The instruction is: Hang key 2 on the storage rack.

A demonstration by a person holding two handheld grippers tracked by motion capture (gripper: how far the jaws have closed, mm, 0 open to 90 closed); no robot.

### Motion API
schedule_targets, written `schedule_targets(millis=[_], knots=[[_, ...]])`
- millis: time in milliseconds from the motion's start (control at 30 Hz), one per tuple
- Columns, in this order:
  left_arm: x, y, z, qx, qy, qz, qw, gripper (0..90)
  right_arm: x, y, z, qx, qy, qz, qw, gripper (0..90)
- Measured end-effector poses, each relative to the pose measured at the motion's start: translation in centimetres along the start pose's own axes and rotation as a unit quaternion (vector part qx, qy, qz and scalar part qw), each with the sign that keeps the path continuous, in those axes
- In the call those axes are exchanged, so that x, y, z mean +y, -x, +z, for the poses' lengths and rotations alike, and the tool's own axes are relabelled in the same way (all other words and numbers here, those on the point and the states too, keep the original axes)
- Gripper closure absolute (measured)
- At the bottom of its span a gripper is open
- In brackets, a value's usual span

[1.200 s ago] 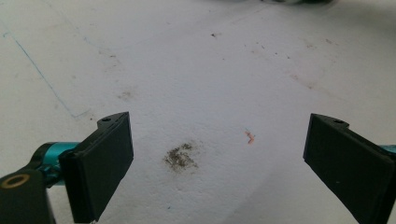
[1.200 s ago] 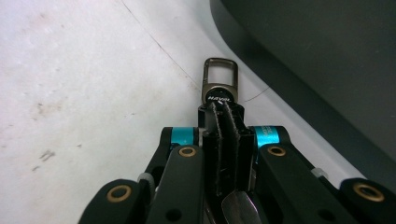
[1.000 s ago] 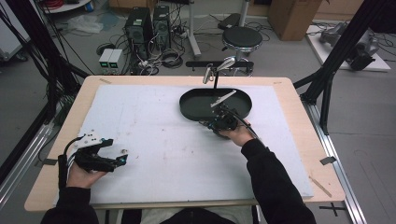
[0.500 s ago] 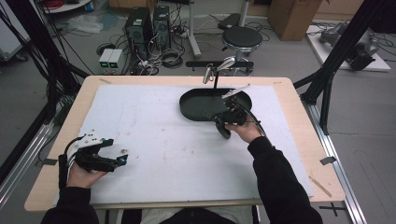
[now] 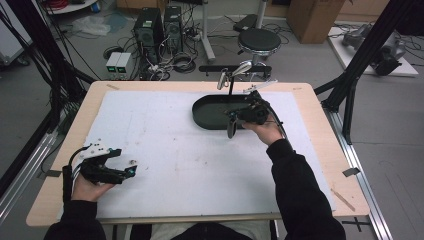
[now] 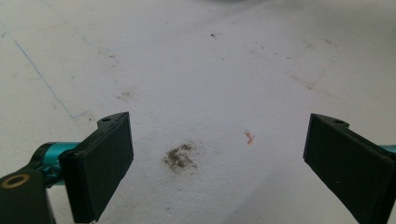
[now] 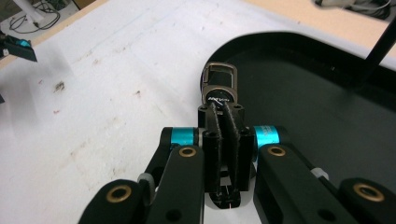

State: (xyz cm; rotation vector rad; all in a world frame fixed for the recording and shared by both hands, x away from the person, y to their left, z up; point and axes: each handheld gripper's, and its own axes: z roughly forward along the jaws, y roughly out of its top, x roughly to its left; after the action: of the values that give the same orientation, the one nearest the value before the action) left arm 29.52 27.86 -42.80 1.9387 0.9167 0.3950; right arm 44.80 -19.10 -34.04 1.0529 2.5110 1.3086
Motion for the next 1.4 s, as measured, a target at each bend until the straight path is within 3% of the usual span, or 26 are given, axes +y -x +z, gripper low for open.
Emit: schedule_targets(millis=[533,1033,1400], knots=[[0.0,0.0,-0.1,0.002,0.0,0.001,1.0,8.8,3.9,-0.7,-0.1,0.005,0.007,-0.025,0.9997,86.5],[0.0,0.0,0.0,-0.001,-0.002,0.001,1.0,9.0,7.0,-0.9,0.5,-0.005,-0.001,-0.039,0.9992,86.4],[0.0,0.0,0.0,-0.002,-0.001,0.0,1.0,9.0,9.1,-0.9,0.4,-0.018,0.015,-0.044,0.9988,86.4]])
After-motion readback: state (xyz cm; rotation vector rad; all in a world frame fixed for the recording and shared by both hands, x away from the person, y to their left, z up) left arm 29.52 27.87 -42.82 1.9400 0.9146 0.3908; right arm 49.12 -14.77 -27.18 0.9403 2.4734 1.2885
